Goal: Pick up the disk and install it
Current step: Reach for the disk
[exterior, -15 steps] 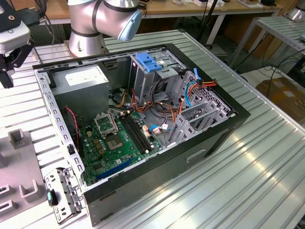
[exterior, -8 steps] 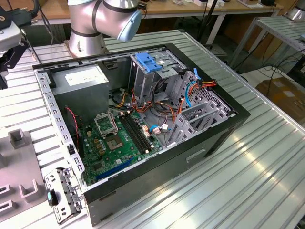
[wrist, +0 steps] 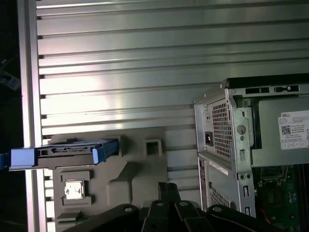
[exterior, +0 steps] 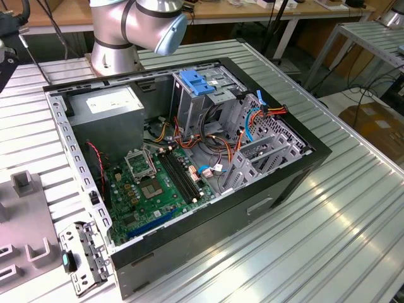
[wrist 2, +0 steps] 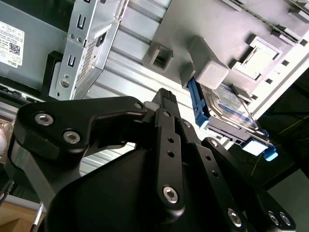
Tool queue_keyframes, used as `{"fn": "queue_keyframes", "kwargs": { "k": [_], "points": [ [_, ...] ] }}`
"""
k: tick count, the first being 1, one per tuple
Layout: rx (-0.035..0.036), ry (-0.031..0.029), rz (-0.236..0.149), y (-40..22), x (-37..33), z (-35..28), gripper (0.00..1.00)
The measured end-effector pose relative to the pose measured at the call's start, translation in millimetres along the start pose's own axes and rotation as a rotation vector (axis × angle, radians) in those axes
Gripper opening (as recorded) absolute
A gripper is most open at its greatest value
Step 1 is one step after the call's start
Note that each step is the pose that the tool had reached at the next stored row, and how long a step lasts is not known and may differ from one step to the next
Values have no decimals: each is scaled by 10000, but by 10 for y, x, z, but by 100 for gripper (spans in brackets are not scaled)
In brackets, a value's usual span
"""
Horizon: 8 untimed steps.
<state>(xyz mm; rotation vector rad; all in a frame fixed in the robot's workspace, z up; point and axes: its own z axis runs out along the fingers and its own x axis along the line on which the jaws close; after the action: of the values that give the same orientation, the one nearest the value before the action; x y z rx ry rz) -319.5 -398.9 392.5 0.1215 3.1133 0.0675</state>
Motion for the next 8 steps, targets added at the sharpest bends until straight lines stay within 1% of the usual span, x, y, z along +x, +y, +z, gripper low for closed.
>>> {"fn": "queue_keyframes", "kwargs": {
  "k": [4, 6, 8],
  "points": [
    [0, 2, 9, -6, 76, -2, 11],
    [1, 3, 16, -10, 132, -2, 11],
    [0, 3, 20, -13, 166, -3, 11]
  ]
}}
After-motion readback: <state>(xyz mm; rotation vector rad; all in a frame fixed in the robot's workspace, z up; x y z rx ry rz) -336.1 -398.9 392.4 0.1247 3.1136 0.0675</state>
